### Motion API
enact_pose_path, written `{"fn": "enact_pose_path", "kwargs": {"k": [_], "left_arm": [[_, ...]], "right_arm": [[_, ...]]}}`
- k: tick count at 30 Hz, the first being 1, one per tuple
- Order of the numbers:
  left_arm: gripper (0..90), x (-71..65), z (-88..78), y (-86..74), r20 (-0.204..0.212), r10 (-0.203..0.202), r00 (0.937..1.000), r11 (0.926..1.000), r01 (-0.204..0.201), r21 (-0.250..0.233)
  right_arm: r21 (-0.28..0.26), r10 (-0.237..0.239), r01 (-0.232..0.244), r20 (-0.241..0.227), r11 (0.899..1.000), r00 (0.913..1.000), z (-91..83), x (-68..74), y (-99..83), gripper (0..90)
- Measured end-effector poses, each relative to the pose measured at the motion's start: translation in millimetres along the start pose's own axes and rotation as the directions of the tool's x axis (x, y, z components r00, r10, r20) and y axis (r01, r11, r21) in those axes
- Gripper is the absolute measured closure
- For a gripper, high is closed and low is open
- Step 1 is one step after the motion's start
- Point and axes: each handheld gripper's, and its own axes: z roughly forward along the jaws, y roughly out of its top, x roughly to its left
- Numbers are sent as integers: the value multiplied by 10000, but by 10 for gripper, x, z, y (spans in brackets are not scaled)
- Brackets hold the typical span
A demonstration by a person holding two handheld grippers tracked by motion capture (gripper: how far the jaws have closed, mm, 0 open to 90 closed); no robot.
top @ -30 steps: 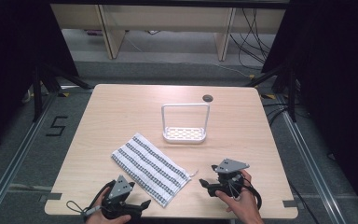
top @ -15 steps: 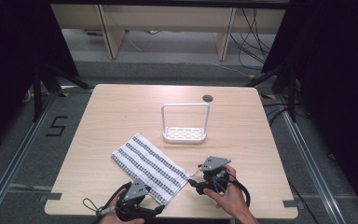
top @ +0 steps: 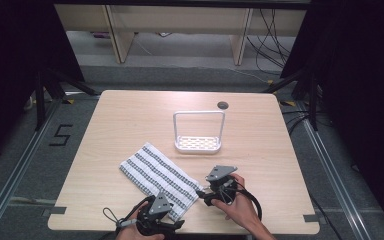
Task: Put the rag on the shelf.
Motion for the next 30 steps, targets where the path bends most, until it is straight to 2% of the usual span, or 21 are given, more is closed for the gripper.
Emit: {"fn": "enact_pose_path", "kwargs": {"k": [1,2,3,4,5,7,10,11,12,13,18,19,22,23,24,25,26,27,28,29,30], "left_arm": [[372,0,0,0,0,0,10000,10000,0,0],[378,15,4,0,-101,212,9997,9996,-211,179],[384,15,4,0,-101,212,9997,9996,-211,179],[392,9,14,-3,-54,179,9998,9997,-178,158],[400,9,14,-3,-54,179,9998,9997,-178,158],[413,23,29,-14,-18,252,9997,9991,-252,332],[431,37,51,-24,-170,450,9988,9974,-440,568],[441,33,59,-27,-132,424,9990,9977,-417,526],[453,39,58,-27,-107,561,9984,9966,-554,610],[469,30,71,-30,-168,488,9987,9977,-480,479],[535,42,77,-38,-380,704,9968,9960,-681,583],[550,60,64,-34,-381,979,9945,9935,-954,627],[600,66,69,-44,-443,939,9946,9940,-912,610],[625,74,53,-38,-463,1189,9918,9911,-1157,652],[649,64,64,-45,-348,987,9945,9943,-971,445],[670,84,53,-45,-509,1233,9911,9910,-1202,593],[693,85,55,-51,-526,1123,9923,9923,-1093,579],[711,100,51,-47,-514,1319,9899,9901,-1291,556],[732,101,48,-48,-377,1277,9911,9906,-1256,538],[757,122,50,-48,-543,1432,9882,9885,-1401,575],[777,120,55,-52,-508,1267,9906,9905,-1237,594]], "right_arm": [[0,0,0,0,10000,10000,0,0,0,384],[62,168,-168,-11,9998,9999,38,16,8,394],[62,168,-168,-11,9998,9999,38,16,8,394],[168,-56,56,-21,9998,10000,59,-3,18,402],[9,-35,35,-21,10000,10000,80,3,15,405],[224,-4,5,-57,9997,10000,82,5,28,409],[262,43,-42,-26,9996,10000,125,23,26,417],[358,-191,194,-89,9992,9998,135,7,33,419],[227,-308,309,-62,9993,9995,159,6,31,426],[406,-184,186,-60,9990,9998,153,14,37,431],[582,-437,446,-166,9973,9989,195,12,43,451],[569,-386,395,-167,9976,9991,210,17,38,465],[560,-309,325,-290,9979,9991,212,23,34,505],[543,-329,343,-272,9979,9991,212,27,34,526],[575,-209,228,-323,9981,9993,208,37,31,541],[529,-205,222,-308,9984,9993,211,37,29,545],[575,-32,50,-305,9983,9995,206,47,27,557],[554,-54,69,-282,9984,9996,205,48,25,569],[634,45,-27,-289,9980,9996,197,59,28,581],[664,385,-366,-281,9971,9989,192,87,22,611],[735,290,-268,-284,9969,9992,179,82,23,633]]}}
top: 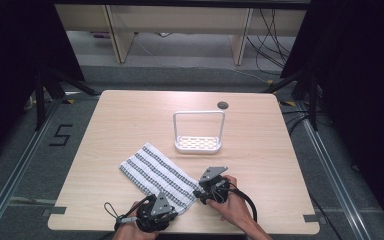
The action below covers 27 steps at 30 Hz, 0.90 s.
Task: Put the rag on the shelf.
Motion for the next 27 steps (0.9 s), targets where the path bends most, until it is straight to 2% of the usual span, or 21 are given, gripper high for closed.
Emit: {"fn": "enact_pose_path", "kwargs": {"k": [1,2,3,5,7,8,9,10,11,14,15,16,19,20,23,27], "left_arm": [[799,0,0,0,0,0,10000,10000,0,0],[811,4,3,0,-65,65,10000,10000,-65,-43],[820,0,-3,2,-97,167,9998,9998,-168,-58],[831,12,-4,7,-125,342,9993,9994,-342,-38],[838,12,-11,9,-105,323,9994,9994,-324,-84],[839,7,-22,14,-78,266,9996,9996,-267,-136],[840,6,-22,14,-73,111,9999,9998,-112,-177],[840,14,-45,25,-129,212,9997,9996,-215,-182],[841,18,-66,34,-112,235,9997,9993,-238,-279],[841,45,-106,58,-127,277,9995,9987,-282,-426],[841,47,-111,60,-158,102,9998,9988,-110,-475],[841,55,-126,70,-179,149,9997,9983,-159,-559],[841,64,-153,85,-120,86,9999,9982,-93,-592],[841,57,-191,110,-87,-49,10000,9971,42,-762],[841,72,-266,164,29,-33,10000,9941,36,-1083],[842,140,-390,242,-148,-13,9999,9905,-7,-1376]], "right_arm": [[0,0,0,0,10000,10000,0,0,0,633],[-40,10,-10,-45,10000,10000,1,9,-4,694],[-144,-257,256,-37,9996,9997,4,-5,-3,728],[-327,-356,353,-95,9988,9993,19,0,-6,792],[-200,-225,219,-301,9996,9993,11,17,-2,825],[-258,-345,339,-231,9991,9991,12,14,-2,835],[-287,-355,348,-245,9990,9991,8,14,0,842],[-386,-40,27,-322,9993,9995,2,27,-2,845],[-454,-163,147,-369,9989,9992,-8,20,6,848],[-652,-19,-5,-372,9979,9993,-68,-10,23,852],[-653,152,-183,-466,9977,9988,-85,-3,28,853],[-771,45,-82,-478,9970,9988,-97,-23,33,854],[-823,126,-161,-434,9965,9990,-130,-20,52,854],[-1113,87,-134,-424,9937,9991,-163,-20,76,855],[-1414,137,-213,-549,9897,9984,-246,-9,129,855],[-1701,108,-221,-668,9852,9977,-379,-44,208,857]]}}
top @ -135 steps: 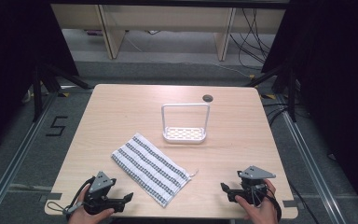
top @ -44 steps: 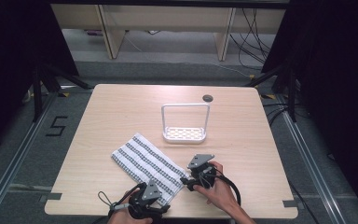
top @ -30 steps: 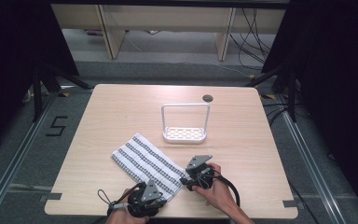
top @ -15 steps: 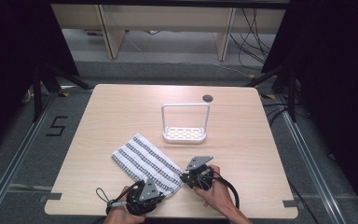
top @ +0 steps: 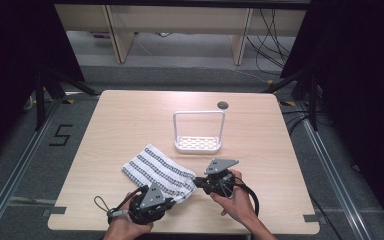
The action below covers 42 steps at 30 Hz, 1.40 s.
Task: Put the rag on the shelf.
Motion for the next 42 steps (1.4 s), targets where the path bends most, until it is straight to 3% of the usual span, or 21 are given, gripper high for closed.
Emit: {"fn": "enact_pose_path", "kwargs": {"k": [4,6,11,14,16,17,21,25,26,27,30,31,32,34,39,42], "left_arm": [[843,32,-69,63,51,-194,9998,9994,196,-297],[843,61,-135,135,138,-310,9994,9985,315,-441],[845,133,-247,318,-11,-16,10000,9974,16,-718],[846,157,-282,398,91,-112,9999,9947,121,-1026],[846,202,-344,479,35,-11,10000,9953,14,-967],[846,241,-386,553,25,-68,10000,9928,71,-1194],[846,315,-491,717,-40,-21,10000,9906,16,-1368],[846,369,-569,889,-160,109,9998,9865,-134,-1630],[846,369,-569,889,-160,109,9998,9865,-134,-1630],[846,401,-601,971,-178,140,9997,9861,-167,-1653],[846,444,-621,1058,-234,97,9997,9830,-138,-1830],[846,491,-646,1148,-301,173,9994,9815,-228,-1901],[846,491,-646,1148,-301,173,9994,9815,-228,-1901],[846,554,-672,1276,-435,123,9990,9780,-211,-2077],[847,675,-644,1464,-548,-164,9984,9749,38,-2225],[847,764,-631,1567,-656,-280,9974,9748,127,-2229]], "right_arm": [[-323,-117,116,-19,9994,9999,-69,-19,73,857],[-560,53,-55,-28,9984,10000,-132,-33,146,857],[-709,132,-126,88,9974,9999,-240,-35,295,858],[-863,47,-36,126,9963,9999,-288,-42,362,858],[-1059,-18,30,112,9944,9999,-351,-47,437,858],[-1237,-14,23,75,9923,10000,-416,-48,506,859],[-1493,321,-300,113,9883,9994,-586,-32,647,860],[-1755,100,-25,420,9845,9991,-763,-41,782,861],[-1804,297,-248,246,9833,9993,-815,-28,818,861],[-1844,204,-138,340,9828,9992,-851,-39,840,861],[-2042,59,67,607,9789,9981,-941,-52,892,861],[-2016,397,-297,454,9790,9982,-1037,-45,934,862],[-2190,110,11,540,9757,9985,-1067,-70,958,862],[-2254,143,21,712,9743,9974,-1150,-81,998,862],[-2494,316,-64,969,9684,9948,-1233,-133,1107,862],[-2428,354,-106,980,9700,9946,-1245,-198,1174,863]]}}
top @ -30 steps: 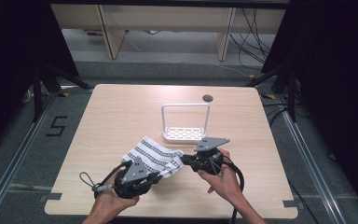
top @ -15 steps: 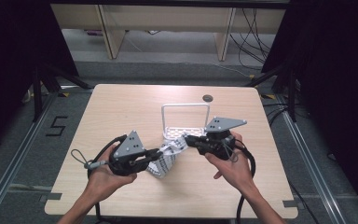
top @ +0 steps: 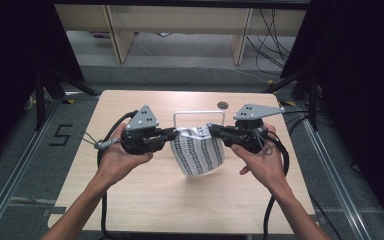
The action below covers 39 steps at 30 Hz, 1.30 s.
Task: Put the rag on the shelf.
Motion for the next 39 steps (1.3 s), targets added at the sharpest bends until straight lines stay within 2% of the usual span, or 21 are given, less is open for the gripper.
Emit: {"fn": "enact_pose_path", "kwargs": {"k": [3,4,5,8,11,15,17,18,20,21,23,24,25,26,27,28,29,32,34,38,39], "left_arm": [[847,69,26,99,-111,-96,9999,9999,95,-114],[846,69,26,99,-111,-96,9999,9999,95,-114],[847,114,44,174,-240,-110,9997,9998,106,-169],[847,158,67,238,-309,-123,9994,9998,118,-175],[847,246,123,344,-442,-274,9986,9994,264,-218],[847,304,189,446,-561,-337,9979,9990,319,-321],[847,333,222,494,-615,-372,9974,9989,354,-305],[846,346,240,515,-606,-401,9974,9987,381,-333],[846,357,251,536,-628,-430,9971,9986,410,-322],[846,373,283,567,-623,-496,9968,9982,474,-359],[846,392,317,593,-671,-553,9962,9980,530,-350],[846,401,327,601,-672,-558,9962,9981,538,-317],[846,418,337,612,-697,-525,9962,9984,508,-260],[846,418,337,612,-697,-525,9962,9984,508,-260],[846,443,366,633,-758,-588,9954,9981,570,-254],[846,443,366,633,-758,-588,9954,9981,570,-254],[846,472,404,665,-865,-597,9945,9981,584,-180],[846,490,426,705,-936,-657,9934,9977,637,-243],[846,543,455,780,-1126,-682,9913,9975,659,-243],[846,620,525,868,-1320,-952,9867,9950,901,-443],[846,645,537,886,-1390,-862,9865,9961,827,-307]], "right_arm": [[-11,206,-206,103,9998,9997,24,-55,57,862],[-11,206,-206,103,9998,9997,24,-55,57,862],[-81,105,-103,155,9999,9998,37,-108,97,862],[-175,276,-273,166,9995,9995,52,-135,129,862],[-425,260,-243,416,9988,9988,72,-216,197,862],[-584,578,-548,509,9968,9970,87,-275,255,862],[-601,459,-422,603,9973,9971,81,-305,285,862],[-576,633,-597,635,9966,9960,74,-309,301,862],[-680,577,-527,727,9963,9957,76,-340,325,862],[-643,694,-642,813,9959,9943,70,-349,343,862],[-683,549,-499,740,9964,9957,81,-399,357,862],[-605,819,-772,796,9952,9935,83,-400,366,862],[-665,562,-510,779,9965,9954,98,-431,370,862],[-593,888,-842,798,9947,9928,99,-427,376,862],[-596,652,-601,869,9964,9941,107,-461,384,862],[-596,652,-601,869,9964,9941,107,-461,384,862],[-645,894,-840,860,9944,9923,133,-483,401,861],[-632,830,-775,888,9950,9926,148,-521,429,862],[-722,1005,-939,947,9930,9904,170,-575,481,862],[-892,1077,-983,1080,9912,9883,213,-660,560,861],[-850,1119,-1026,1124,9911,9873,223,-682,586,861]]}}
